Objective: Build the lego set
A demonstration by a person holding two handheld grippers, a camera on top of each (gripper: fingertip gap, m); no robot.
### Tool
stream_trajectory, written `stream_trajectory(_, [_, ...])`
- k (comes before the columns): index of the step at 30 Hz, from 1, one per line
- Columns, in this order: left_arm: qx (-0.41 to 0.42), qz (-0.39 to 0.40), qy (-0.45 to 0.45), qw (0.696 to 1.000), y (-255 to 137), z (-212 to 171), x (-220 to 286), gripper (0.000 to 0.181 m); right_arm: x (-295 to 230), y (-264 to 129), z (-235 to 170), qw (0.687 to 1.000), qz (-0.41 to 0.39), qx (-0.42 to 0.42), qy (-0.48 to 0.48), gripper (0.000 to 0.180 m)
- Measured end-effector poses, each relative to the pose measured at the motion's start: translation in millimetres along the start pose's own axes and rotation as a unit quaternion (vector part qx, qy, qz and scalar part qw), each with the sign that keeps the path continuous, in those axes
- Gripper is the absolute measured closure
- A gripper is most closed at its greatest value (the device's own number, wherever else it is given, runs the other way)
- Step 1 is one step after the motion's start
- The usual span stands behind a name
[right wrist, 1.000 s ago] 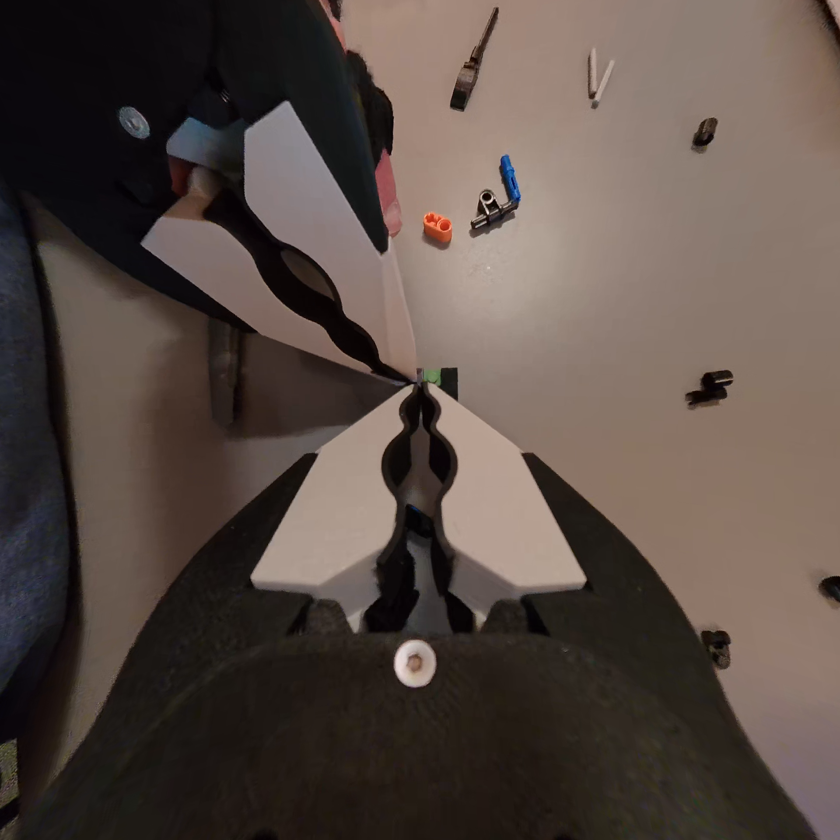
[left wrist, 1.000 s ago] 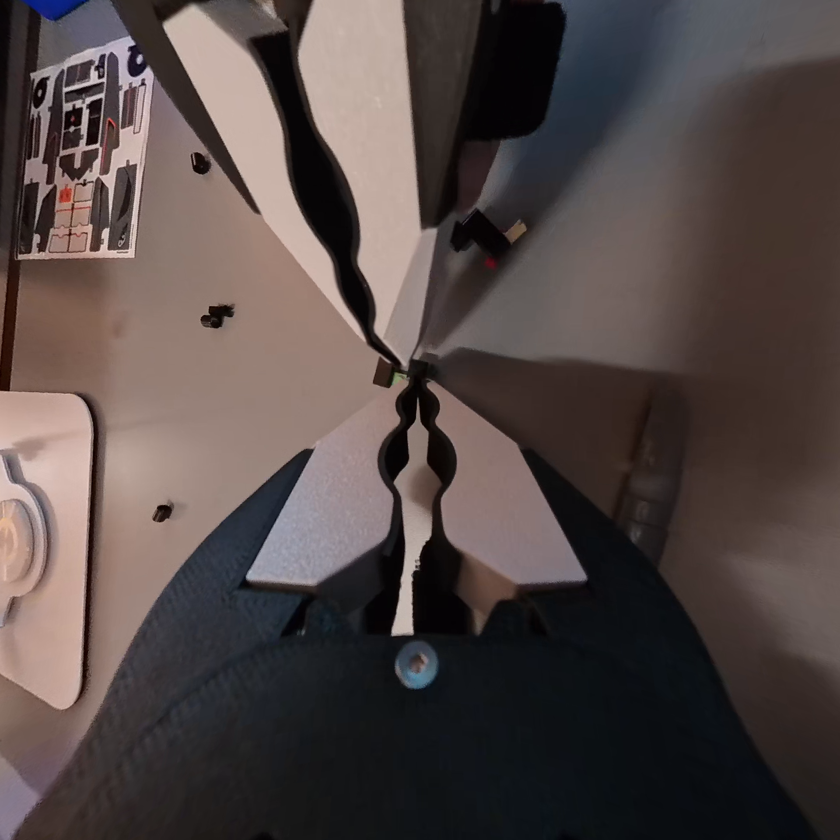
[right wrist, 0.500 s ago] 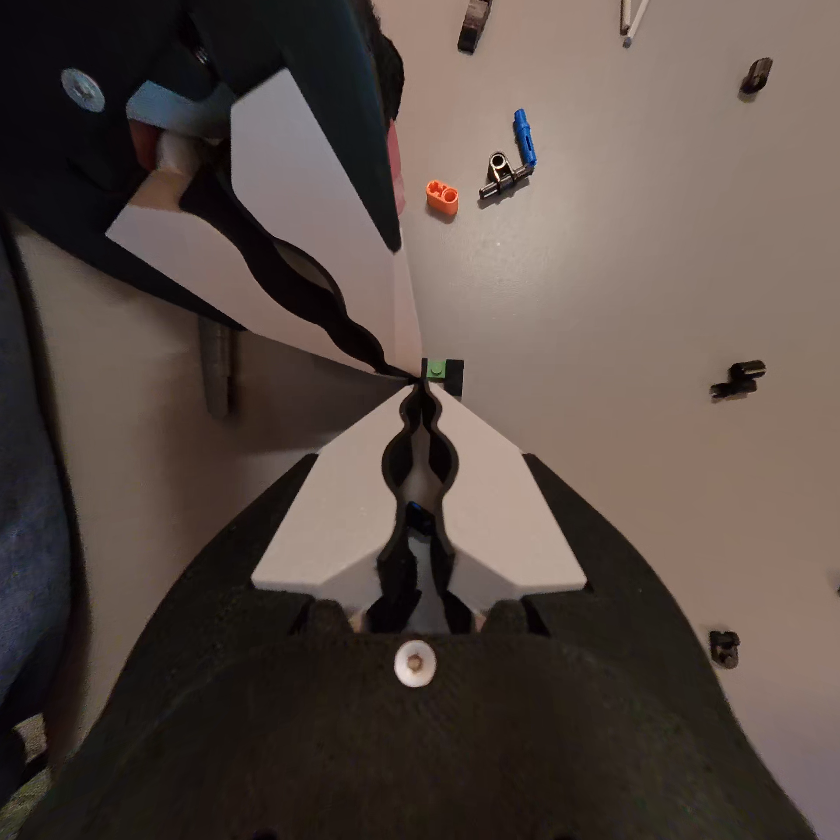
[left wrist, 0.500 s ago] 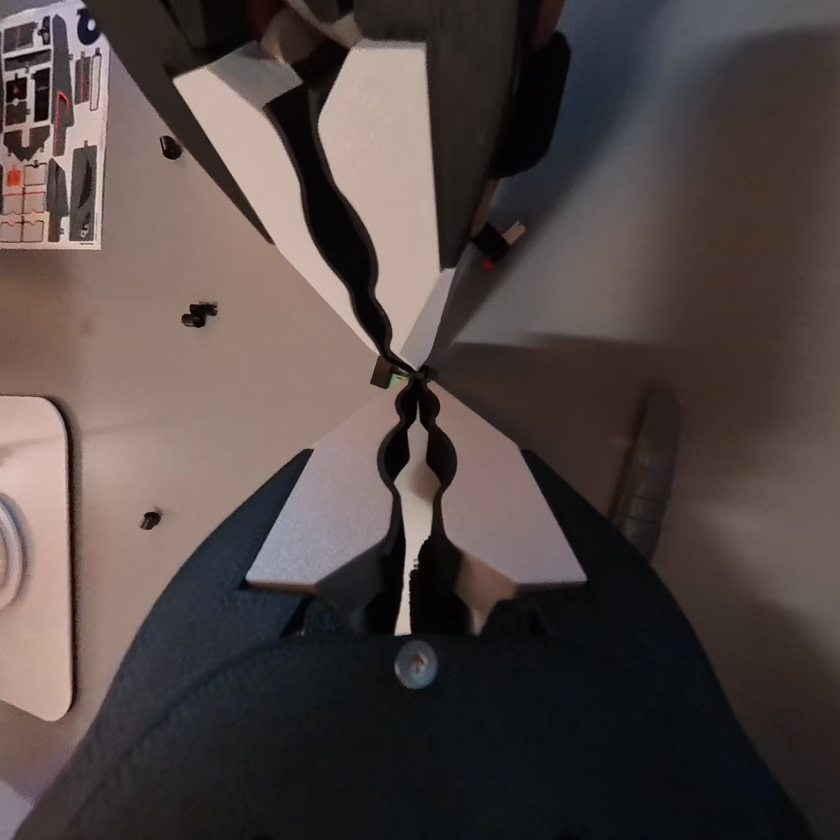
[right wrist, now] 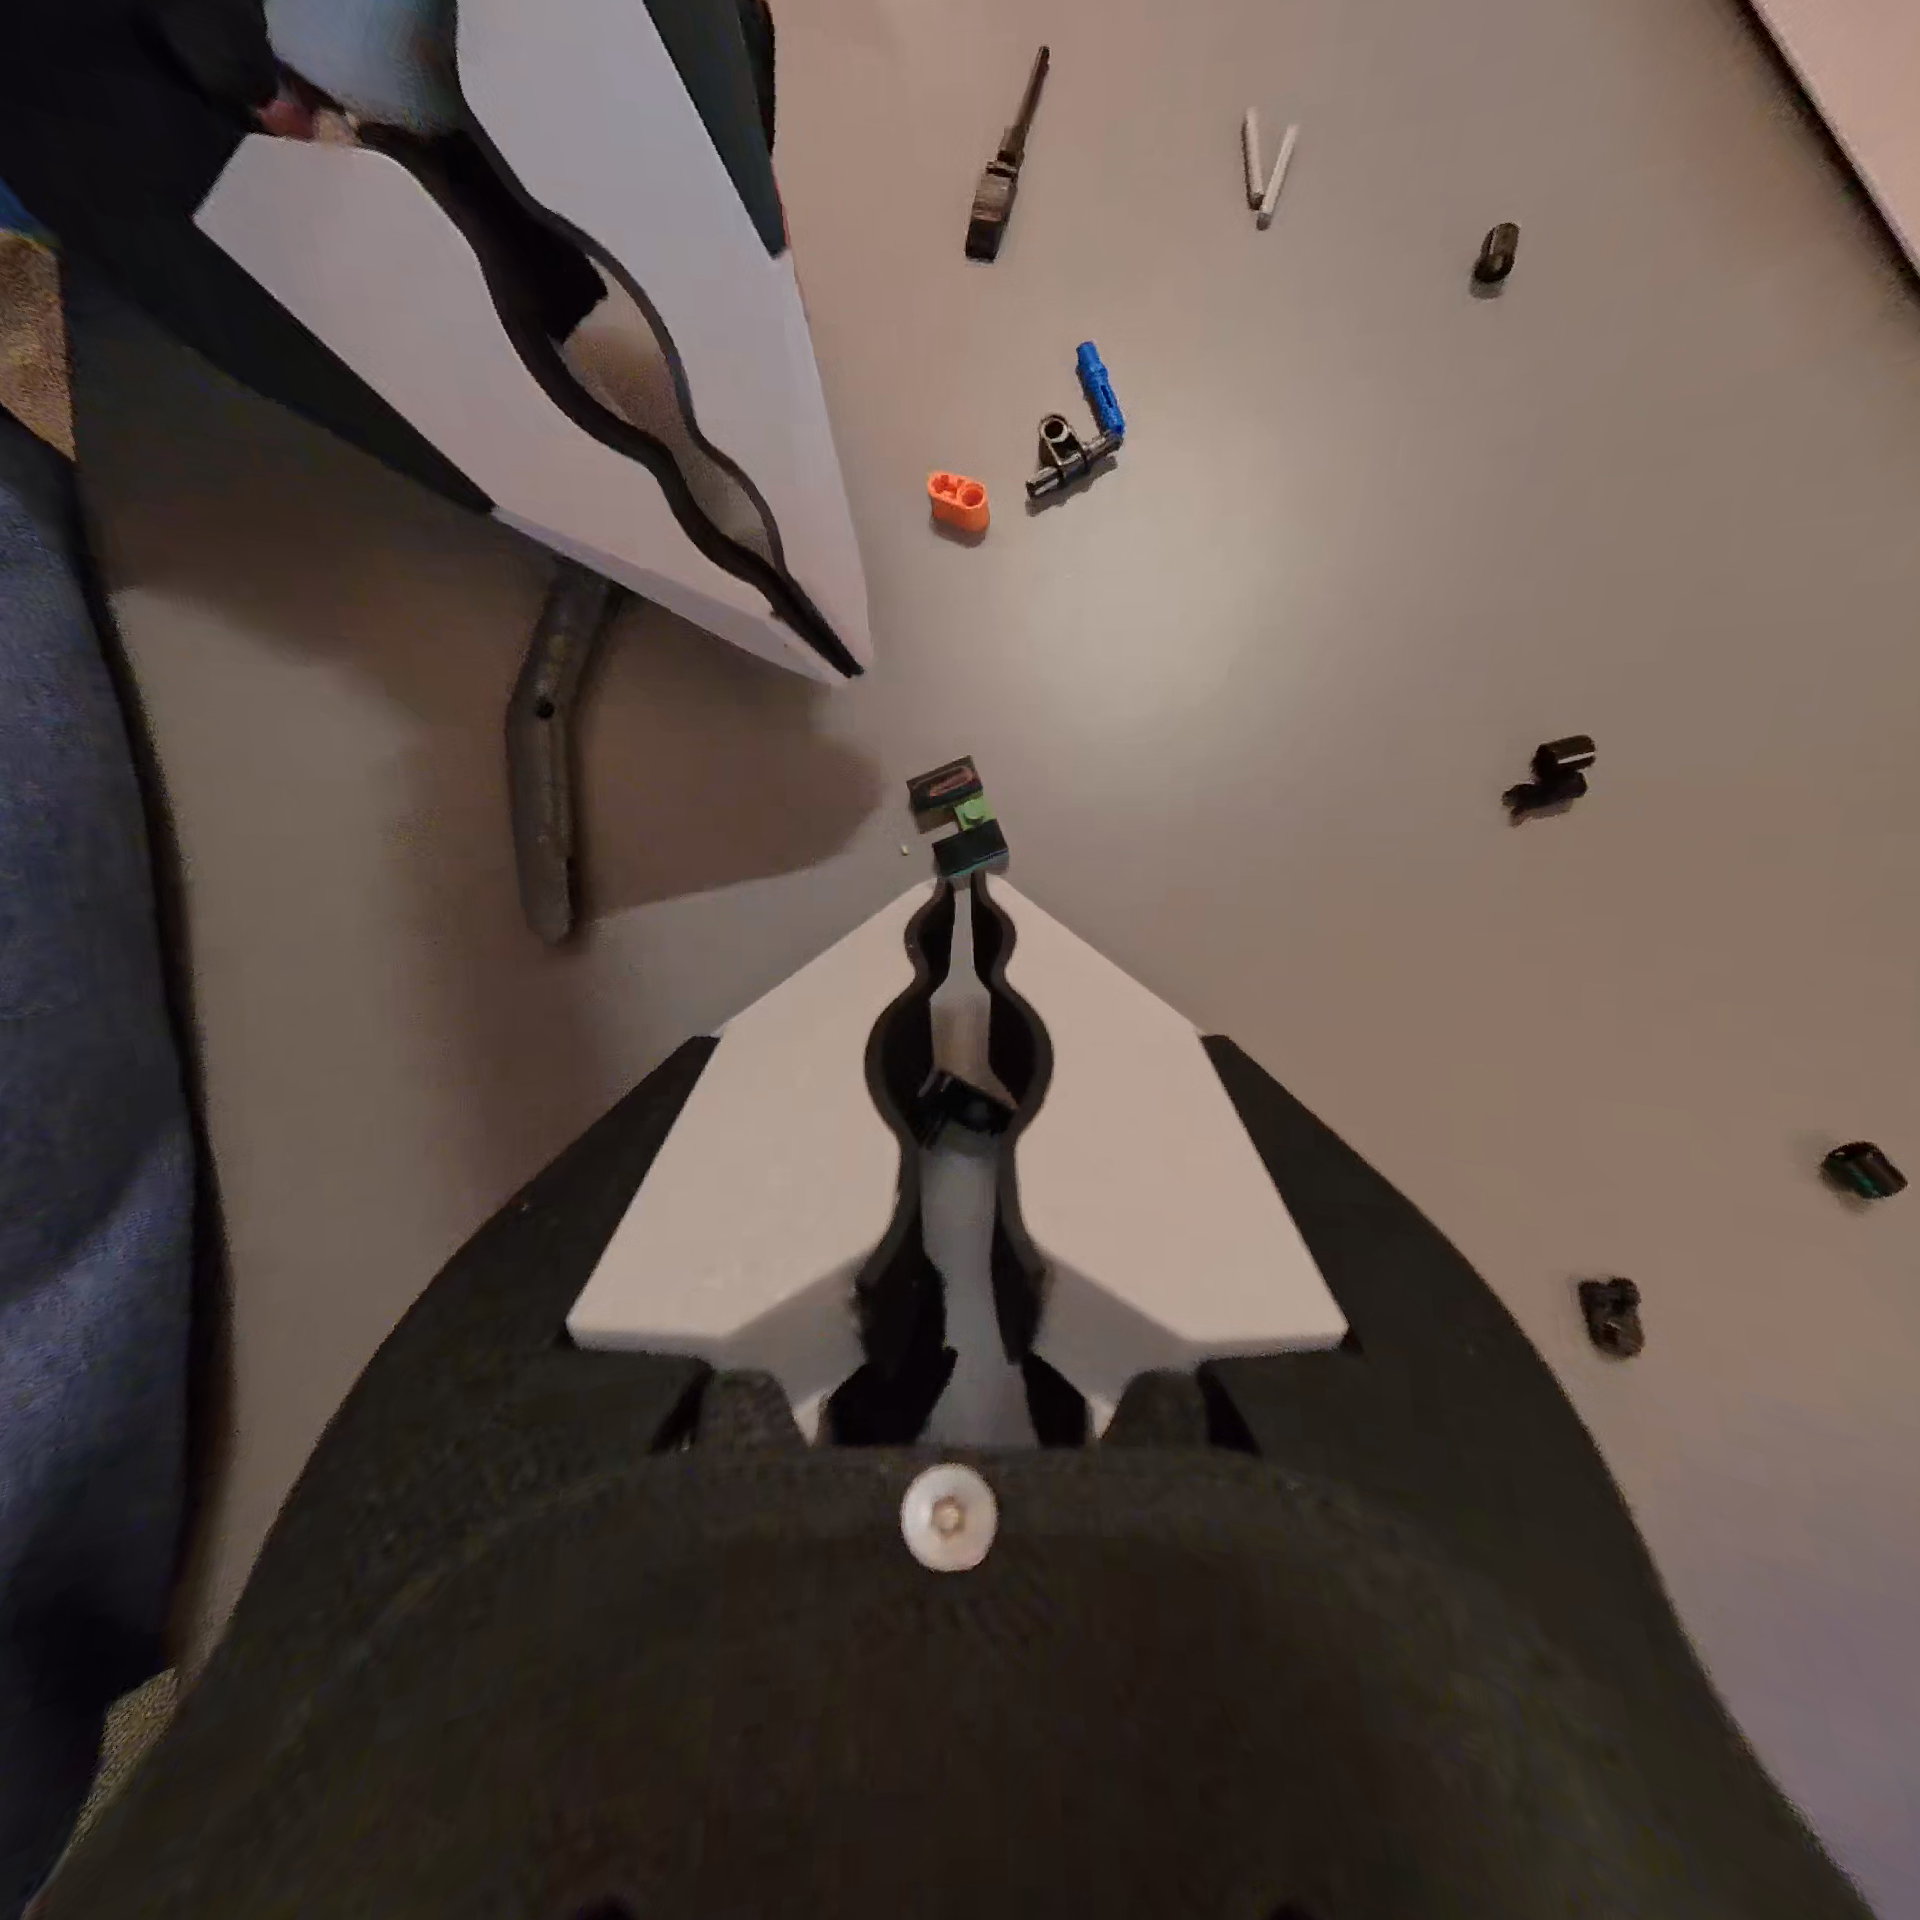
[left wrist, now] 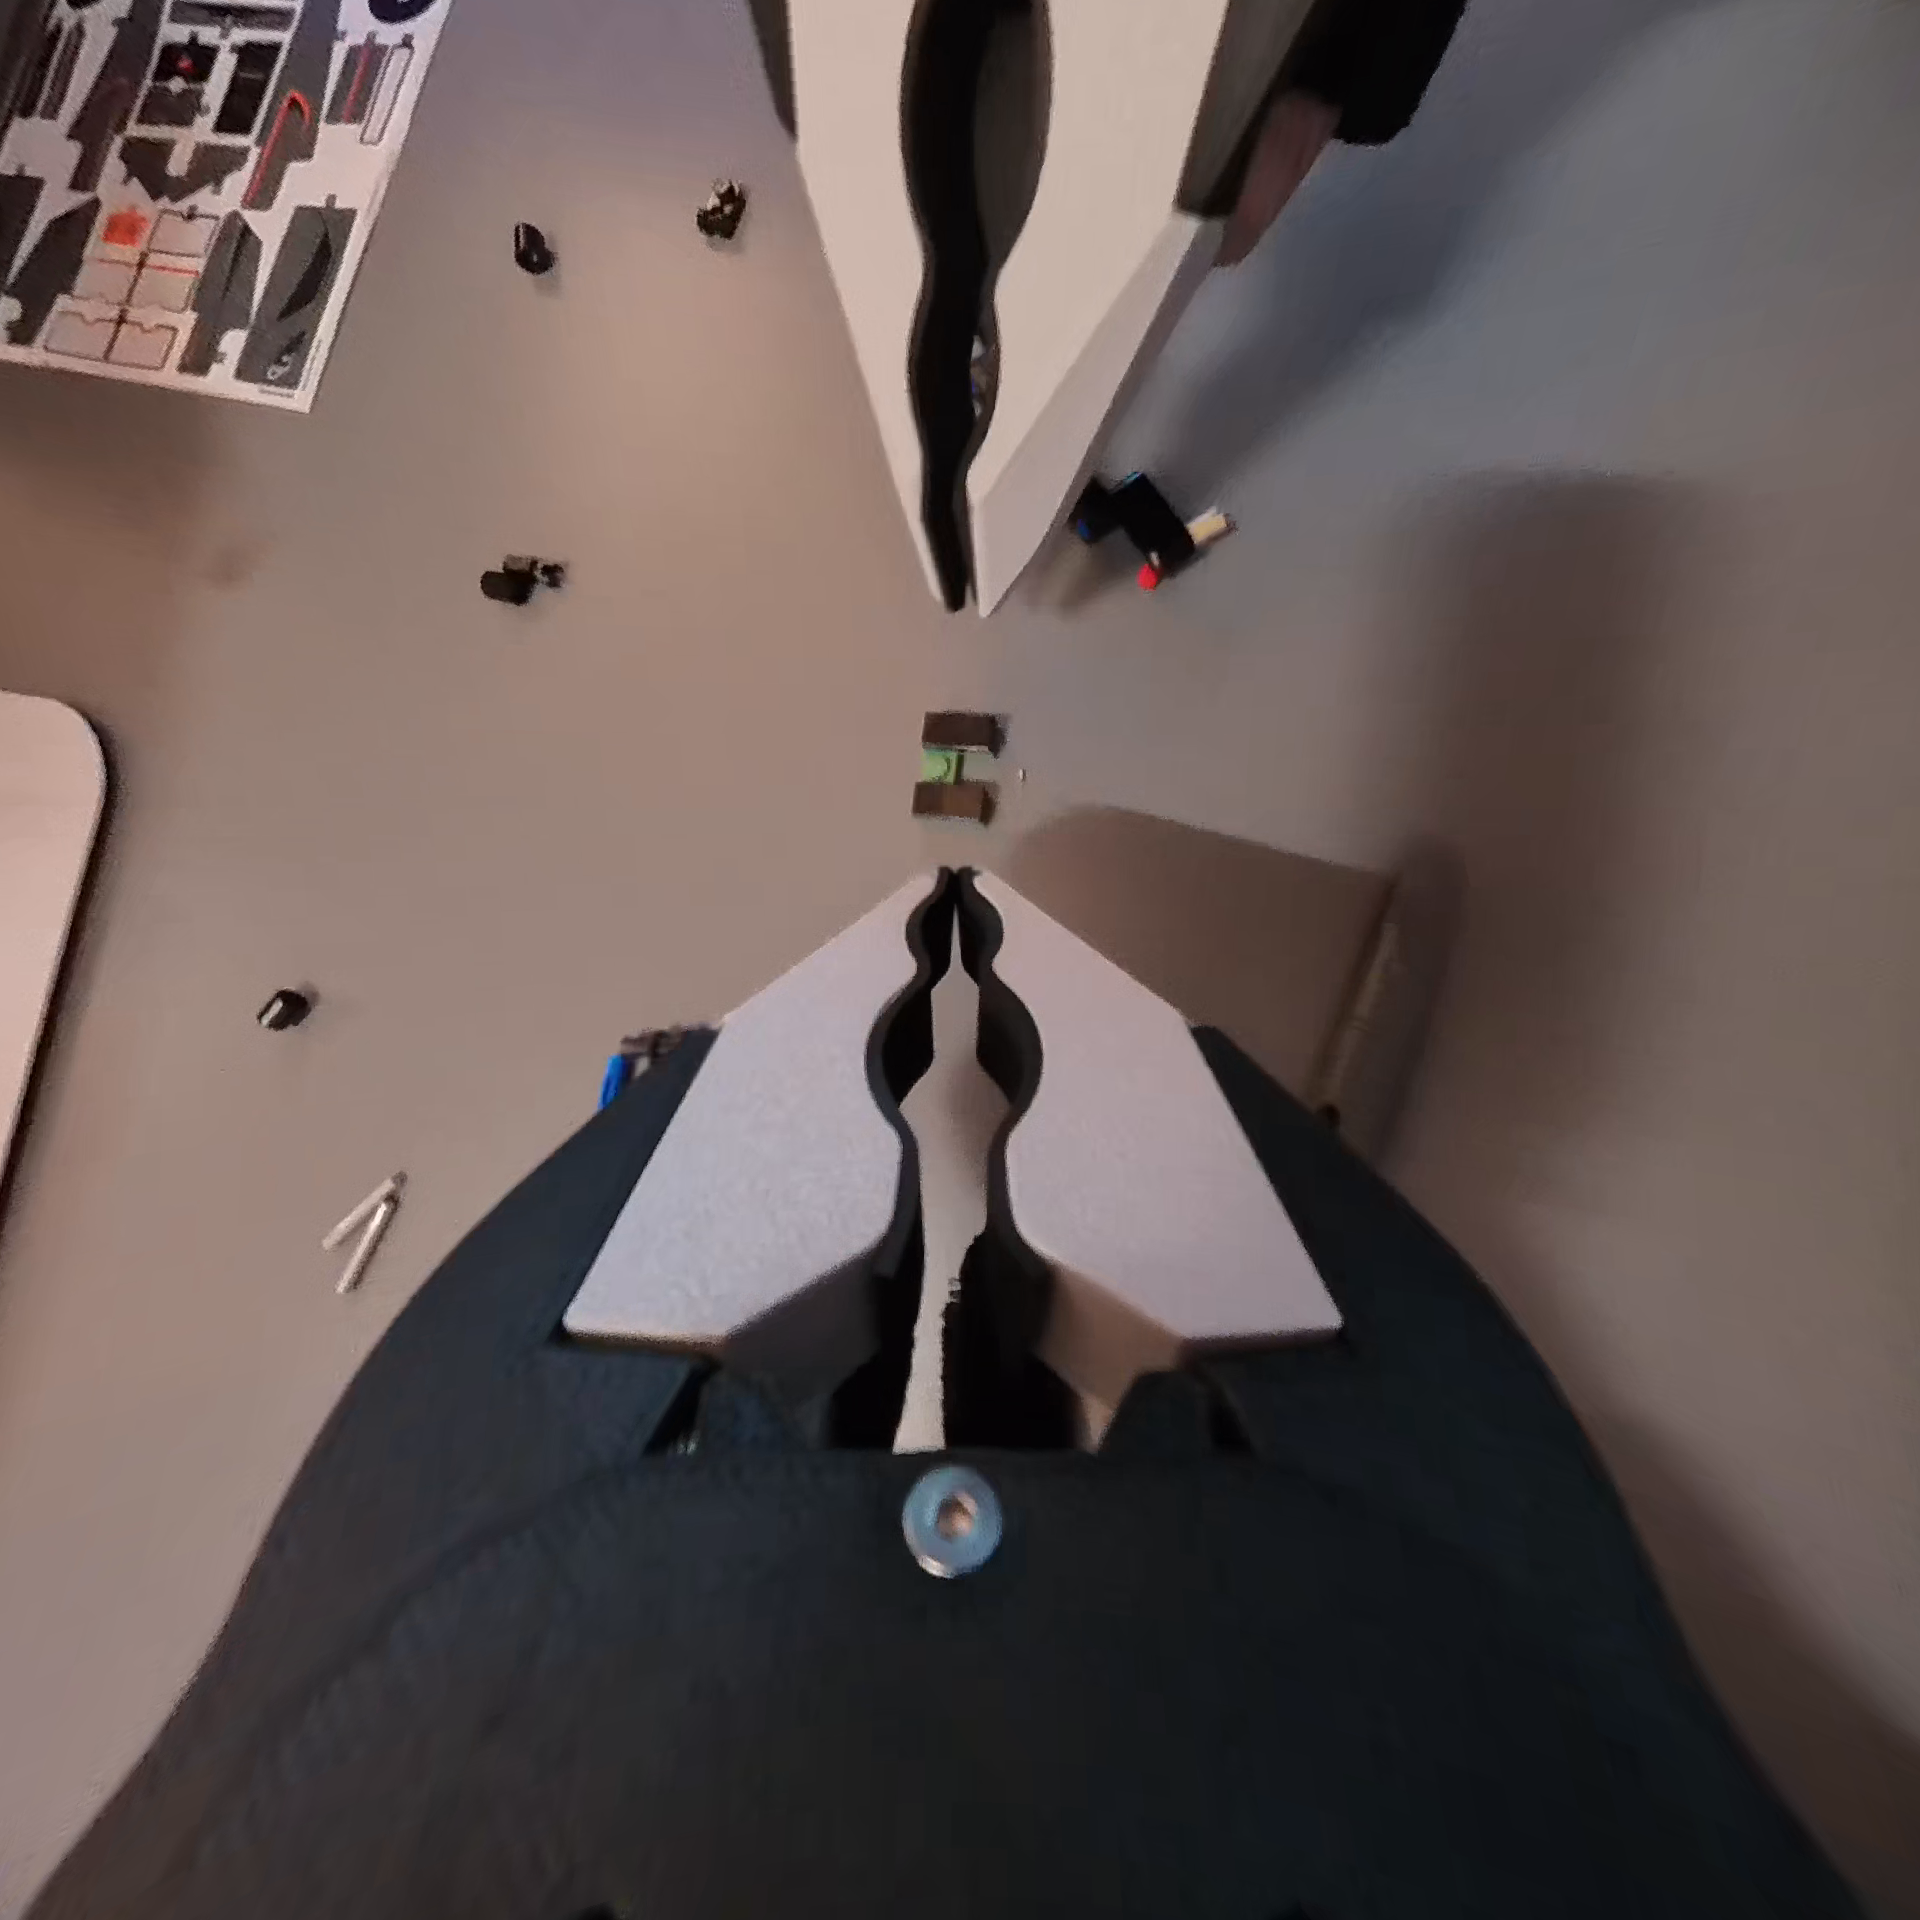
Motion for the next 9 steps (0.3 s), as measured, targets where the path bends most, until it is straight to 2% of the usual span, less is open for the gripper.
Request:
stream_trajectory(3, [-0.011, 0.005, -0.007, 1.000, 0.8, -8.8, 1.3, 0.181, -4.1, 5.0, 1.1, 1.000, -0.006, -0.006, -0.011, 0.174])
stream_trajectory(9, [-0.013, 0.021, -0.032, 0.999, -16.4, -20.9, 5.9, 0.174, -0.7, 16.9, 6.0, 0.998, -0.014, -0.028, -0.054, 0.154])
Point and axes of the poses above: each gripper's, where its closed fingertips meet, y out along the fingers, z out of its top, x = y × z across the jaws, the point moved 2 cm from there along -y, back along the fingers, and after that the axes turned 11 degrees about z, right-handed, at the moved point
